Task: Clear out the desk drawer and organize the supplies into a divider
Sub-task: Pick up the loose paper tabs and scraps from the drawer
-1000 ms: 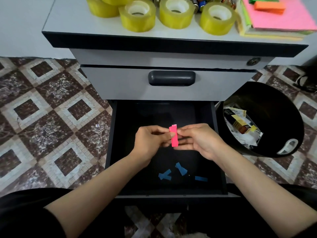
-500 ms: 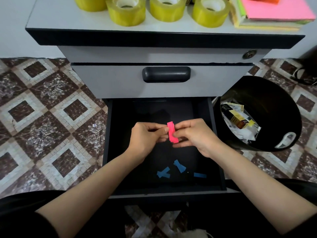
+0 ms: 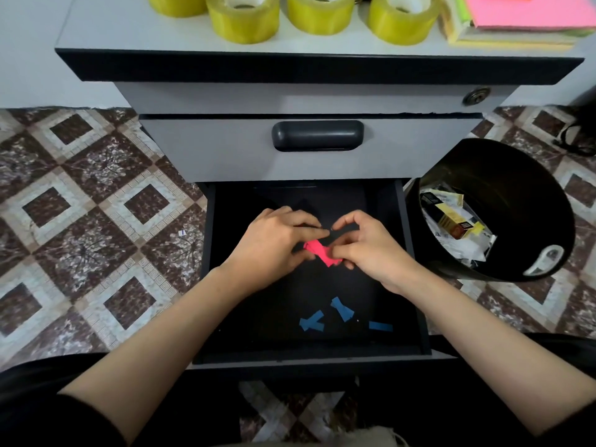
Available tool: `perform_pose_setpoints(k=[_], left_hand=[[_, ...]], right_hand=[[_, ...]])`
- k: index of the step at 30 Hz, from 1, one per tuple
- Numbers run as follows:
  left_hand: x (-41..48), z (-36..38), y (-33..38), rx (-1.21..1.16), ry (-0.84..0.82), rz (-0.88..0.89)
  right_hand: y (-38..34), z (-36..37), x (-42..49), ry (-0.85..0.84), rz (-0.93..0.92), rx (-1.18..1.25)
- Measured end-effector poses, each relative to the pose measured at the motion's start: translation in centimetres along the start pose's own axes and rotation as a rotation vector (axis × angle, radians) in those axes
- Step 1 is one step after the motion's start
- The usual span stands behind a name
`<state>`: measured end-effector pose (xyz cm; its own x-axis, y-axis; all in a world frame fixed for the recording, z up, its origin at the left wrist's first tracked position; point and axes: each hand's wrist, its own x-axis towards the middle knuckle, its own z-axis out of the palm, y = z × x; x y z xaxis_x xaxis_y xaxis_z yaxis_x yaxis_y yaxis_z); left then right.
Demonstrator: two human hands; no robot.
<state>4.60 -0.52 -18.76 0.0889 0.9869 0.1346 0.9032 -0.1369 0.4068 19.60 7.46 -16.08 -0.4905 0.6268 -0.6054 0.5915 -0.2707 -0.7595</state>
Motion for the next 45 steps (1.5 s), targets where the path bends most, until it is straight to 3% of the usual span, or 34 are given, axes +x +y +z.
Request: perform_pose_setpoints(k=[7, 14, 18, 23, 29, 36, 45], left_hand=[[-0.1, 0.1, 0.3, -0.023, 0.029, -0.004], [-0.1, 0.1, 0.6, -0.023, -0.019, -0.066], [-0.2, 0.5, 0.7, 0.024, -0.048, -0.086], [-0.2, 0.4, 0.9, 0.070, -0.066, -0.118], [0.0, 0.1, 0.6, 0.183, -0.192, -0.208], [0.1, 0.0, 1.0, 0.215, -0.260, -0.201], [0.8, -0.7, 1.9, 0.243, -0.268, -0.177]], right_hand=[[0.3, 0.0, 0.4, 0.002, -0.065, -0.045], [0.7, 0.7, 0.0, 0.068, -0.333, -0.565], [1.0, 0.9, -0.1, 0.078, -0.449, -0.655], [0.8, 0.8, -0.1, 0.090, -0.418, -0.669], [0.6, 0.7, -0.5, 0.131, -0.319, -1.055], [0.8, 1.5, -1.1, 0.067, -0.348, -1.081], [0.3, 1.5, -0.7, 0.154, -0.467, -1.017]])
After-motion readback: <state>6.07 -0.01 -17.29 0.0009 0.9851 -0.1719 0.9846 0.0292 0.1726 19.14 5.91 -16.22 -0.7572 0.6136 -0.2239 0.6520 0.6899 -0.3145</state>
